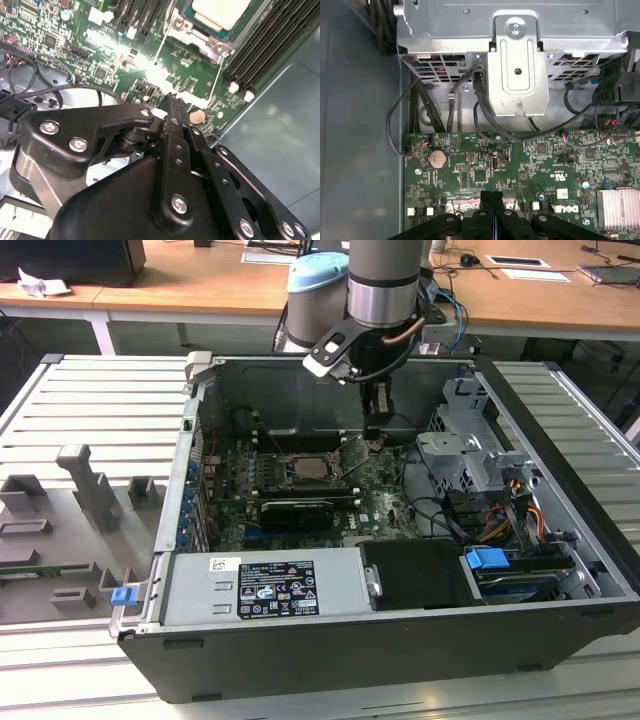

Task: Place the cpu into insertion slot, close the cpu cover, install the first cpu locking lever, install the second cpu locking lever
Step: 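Close the cpu cover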

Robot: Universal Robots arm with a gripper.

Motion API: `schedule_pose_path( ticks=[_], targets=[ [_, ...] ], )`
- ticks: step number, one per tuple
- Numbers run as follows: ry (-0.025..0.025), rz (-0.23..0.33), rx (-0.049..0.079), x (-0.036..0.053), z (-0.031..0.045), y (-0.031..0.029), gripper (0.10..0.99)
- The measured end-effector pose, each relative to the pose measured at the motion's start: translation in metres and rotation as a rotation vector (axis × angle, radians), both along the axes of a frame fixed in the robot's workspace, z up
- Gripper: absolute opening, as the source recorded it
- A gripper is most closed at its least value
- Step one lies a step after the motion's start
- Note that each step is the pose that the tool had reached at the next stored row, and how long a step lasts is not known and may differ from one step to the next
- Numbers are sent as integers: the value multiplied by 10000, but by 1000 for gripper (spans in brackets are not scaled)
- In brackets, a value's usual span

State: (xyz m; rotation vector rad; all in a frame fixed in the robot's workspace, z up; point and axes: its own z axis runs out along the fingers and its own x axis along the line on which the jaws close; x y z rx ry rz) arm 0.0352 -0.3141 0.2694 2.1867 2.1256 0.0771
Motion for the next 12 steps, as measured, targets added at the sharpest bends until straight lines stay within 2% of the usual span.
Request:
schedule_pose_path(
  ticks=[4,6,8,12],
  targets=[
    [1,-2,-3,79,0,0,106],
    [4,-1,-8,171,-8,0,106],
    [4,3,-9,177,-53,0,106],
    [36,4,-13,177,-162,1,106]
  ],
)
